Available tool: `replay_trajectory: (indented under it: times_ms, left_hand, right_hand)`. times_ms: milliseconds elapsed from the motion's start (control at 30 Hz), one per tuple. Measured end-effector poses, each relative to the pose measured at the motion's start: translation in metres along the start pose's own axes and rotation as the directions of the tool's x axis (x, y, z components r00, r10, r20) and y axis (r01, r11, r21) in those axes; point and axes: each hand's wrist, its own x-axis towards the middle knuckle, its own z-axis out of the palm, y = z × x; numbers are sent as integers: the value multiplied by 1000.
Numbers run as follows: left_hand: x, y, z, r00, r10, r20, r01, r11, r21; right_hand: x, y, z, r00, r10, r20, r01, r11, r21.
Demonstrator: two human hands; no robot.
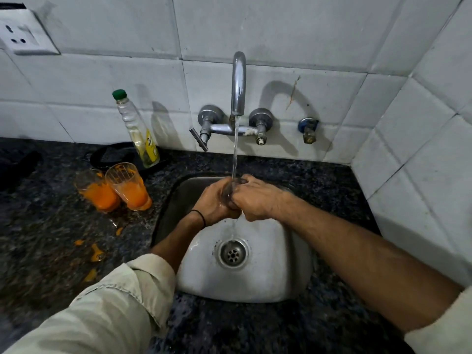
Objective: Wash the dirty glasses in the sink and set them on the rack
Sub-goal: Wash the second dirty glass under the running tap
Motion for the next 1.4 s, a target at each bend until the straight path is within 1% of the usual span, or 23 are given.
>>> replay_trajectory:
  times_ms: [67, 100, 133, 167, 200, 233, 300, 333, 367, 433, 500, 567, 700, 767, 833, 933, 967, 1033, 1100, 1167, 1233, 1300, 1400]
  left_hand:
    - [2, -2, -1, 1000, -5, -30, 6, 1000, 23]
    - [3, -4, -1, 1000, -8, -28, 9, 999, 43]
    - [3, -6, -3, 999, -27, -29, 29, 997, 69]
    - [4, -8, -5, 998, -48, -43, 52, 994, 101]
    - [4, -9, -8, 996, -64, -62, 72, 988, 140]
    - [2, -6, -12, 996, -63, -70, 75, 980, 183]
    - [0, 7, -23, 998, -49, -34, 57, 948, 314]
    - [-1, 17, -28, 999, -48, -8, 47, 909, 414]
    - [-2, 28, -31, 999, -45, 11, 33, 849, 528]
    - [-2, 44, -32, 998, -30, 54, -17, 707, 707]
    - [-2, 52, -23, 993, -63, 96, -39, 606, 794]
    - [-2, 51, -13, 983, -140, 119, -20, 564, 825]
    - [-9, 38, -6, 958, -267, 102, 89, 615, 783]
    - [-12, 28, -8, 948, -310, 77, 146, 635, 758]
    - [-16, 20, -13, 931, -360, 63, 209, 665, 718]
    - [-25, 4, -18, 906, -398, 145, 285, 826, 486]
    - [-29, 0, -18, 904, -382, 194, 288, 877, 383]
    - [-36, -10, -20, 869, -387, 308, 354, 922, 159]
    - [-35, -20, -28, 785, -409, 465, 434, 899, 57]
    - [-25, -24, -38, 746, -425, 513, 439, 893, 102]
    - [-8, -19, -49, 834, -425, 353, 429, 900, 71]
    - [17, -11, -62, 937, -346, 49, 347, 938, 0]
    - [53, 8, -72, 915, -306, -263, 273, 949, -155]
  right_hand:
    - [5, -5, 0, 998, 65, 10, -65, 990, 123]
    - [6, -6, 0, 994, 108, 24, -110, 949, 295]
    - [7, -5, 3, 989, 137, 49, -143, 842, 520]
    - [6, -5, 7, 985, 162, 56, -148, 635, 758]
    - [5, -5, 14, 979, 198, 50, -119, 354, 928]
    - [1, -7, 21, 969, 245, 43, -61, 66, 996]
    - [-1, -13, 41, 945, 319, 67, 90, -454, 886]
    - [0, -18, 51, 933, 344, 107, 153, -648, 746]
    - [2, -26, 57, 924, 352, 151, 199, -778, 596]
    - [9, -44, 63, 889, 360, 281, 250, -898, 361]
    - [19, -62, 66, 839, 358, 409, 261, -925, 275]
    - [25, -77, 65, 765, 368, 528, 261, -928, 267]
    - [25, -82, 66, 631, 375, 680, 187, -923, 336]
    - [22, -73, 67, 639, 346, 687, 2, -894, 448]
    - [17, -62, 63, 703, 262, 662, -212, -810, 546]
    - [12, -48, 54, 736, 311, 601, -304, -641, 705]
    - [12, -46, 51, 746, 391, 539, -296, -531, 794]
    - [13, -43, 43, 792, 529, 304, -289, -113, 951]
    - [10, -42, 34, 834, 545, 88, -309, 328, 893]
    - [5, -38, 23, 862, 506, -35, -318, 594, 739]
    - [-1, -30, 12, 876, 458, -151, -289, 749, 596]
    - [-7, -21, -1, 876, 415, -246, -234, 811, 536]
    - [-12, -12, -21, 876, 372, -308, -185, 848, 497]
